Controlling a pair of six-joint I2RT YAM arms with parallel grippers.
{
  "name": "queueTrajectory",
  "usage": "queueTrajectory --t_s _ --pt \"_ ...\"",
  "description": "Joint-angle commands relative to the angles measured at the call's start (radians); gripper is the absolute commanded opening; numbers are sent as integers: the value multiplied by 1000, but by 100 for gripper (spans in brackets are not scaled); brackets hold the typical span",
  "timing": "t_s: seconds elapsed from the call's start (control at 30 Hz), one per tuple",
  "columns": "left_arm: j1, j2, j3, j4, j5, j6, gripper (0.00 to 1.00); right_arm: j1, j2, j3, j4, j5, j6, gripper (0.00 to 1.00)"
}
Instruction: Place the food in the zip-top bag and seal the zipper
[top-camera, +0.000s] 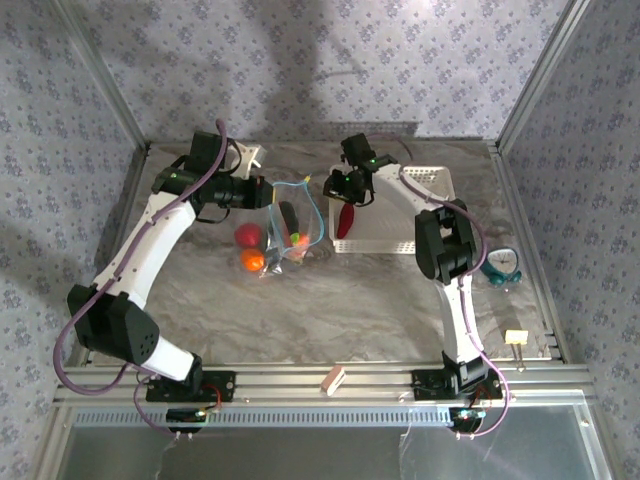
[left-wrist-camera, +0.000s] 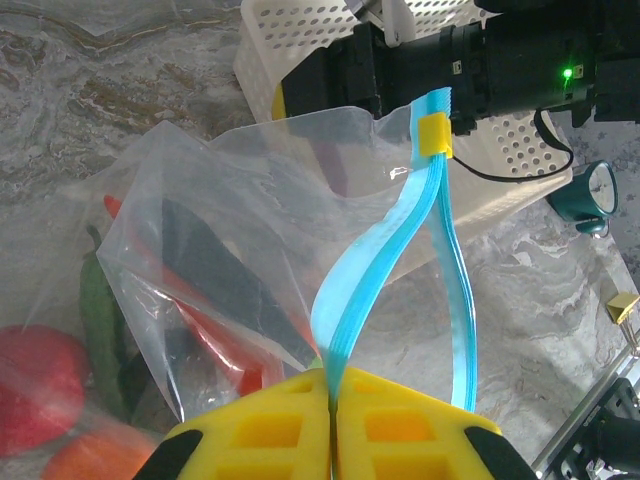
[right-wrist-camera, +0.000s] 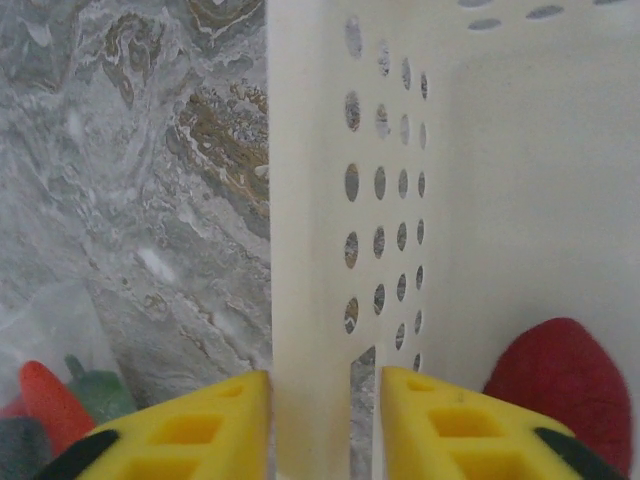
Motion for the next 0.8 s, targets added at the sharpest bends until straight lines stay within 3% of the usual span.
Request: queueTrajectory --t_s 0.0,0.17,0.37,0.57,0.77 --pt "8 -12 6 -6 3 18 10 9 -61 12 -23 73 -75 44" --pt "8 -5 5 1 -1 18 10 27 -202 -86 -22 230 -119 56" --pt "8 9 6 2 -8 25 10 34 -199 -82 -255 425 -63 55" --pt "8 12 0 10 -2 27 10 37 -144 -142 -238 393 -15 55" --pt "8 9 -3 8 -1 31 10 43 -76 -97 -219 356 9 55"
